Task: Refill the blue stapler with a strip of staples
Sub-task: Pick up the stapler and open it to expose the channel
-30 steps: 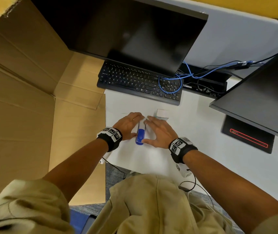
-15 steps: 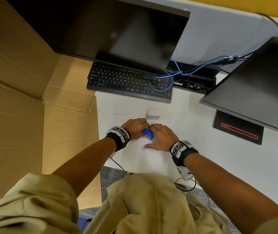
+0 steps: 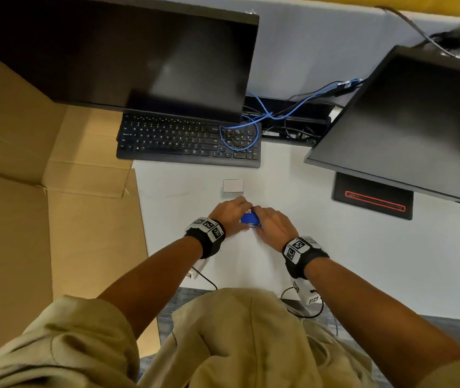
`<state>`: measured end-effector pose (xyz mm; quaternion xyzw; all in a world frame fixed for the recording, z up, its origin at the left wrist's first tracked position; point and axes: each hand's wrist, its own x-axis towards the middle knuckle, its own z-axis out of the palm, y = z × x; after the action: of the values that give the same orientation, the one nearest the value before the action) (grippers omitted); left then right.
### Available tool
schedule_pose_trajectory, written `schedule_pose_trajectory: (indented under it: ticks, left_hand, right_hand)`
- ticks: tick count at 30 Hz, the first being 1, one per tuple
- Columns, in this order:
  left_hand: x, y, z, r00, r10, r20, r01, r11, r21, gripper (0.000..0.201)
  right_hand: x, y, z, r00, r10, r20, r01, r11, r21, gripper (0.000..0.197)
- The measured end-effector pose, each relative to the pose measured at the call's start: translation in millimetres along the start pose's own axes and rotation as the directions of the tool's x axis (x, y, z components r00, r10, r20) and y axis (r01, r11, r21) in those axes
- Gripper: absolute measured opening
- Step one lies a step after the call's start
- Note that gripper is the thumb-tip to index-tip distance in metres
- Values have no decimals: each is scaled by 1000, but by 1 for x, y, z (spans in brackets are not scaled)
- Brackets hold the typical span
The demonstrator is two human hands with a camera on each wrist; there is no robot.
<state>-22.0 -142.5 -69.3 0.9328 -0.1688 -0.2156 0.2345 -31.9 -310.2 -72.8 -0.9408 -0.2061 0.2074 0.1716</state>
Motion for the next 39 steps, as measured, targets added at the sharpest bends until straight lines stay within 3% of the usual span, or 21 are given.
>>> schedule_pose_trajectory:
  ticks: [4,11,21,30,39]
  left_hand:
    - [1,0,2,1000,-6,-5,6,1000,-16,43]
    - [-6,-3,-2,999,-10,-31,7,997,-81,25]
    - [-20,-14,-11,997,0,-78,-17,977,-214,23]
    - [-44,-35,-25,979,49,-197,-88,978,-191,27]
    - [-72,-62,-42,970,-12,-244,-24,989,-145,32]
  right_hand:
    - [-3,8,-2,998,59,11,-60,997,51,34]
    - [2,3,1,997,36,-62,-33,998,55,19]
    - [11,0,-1,998,29,-55,-22,993,113,11]
    - [15,0,1,1000,-8,-28,8,1000,0,9]
    - [16,0,-4,999,-48,-25,47,998,-29,10]
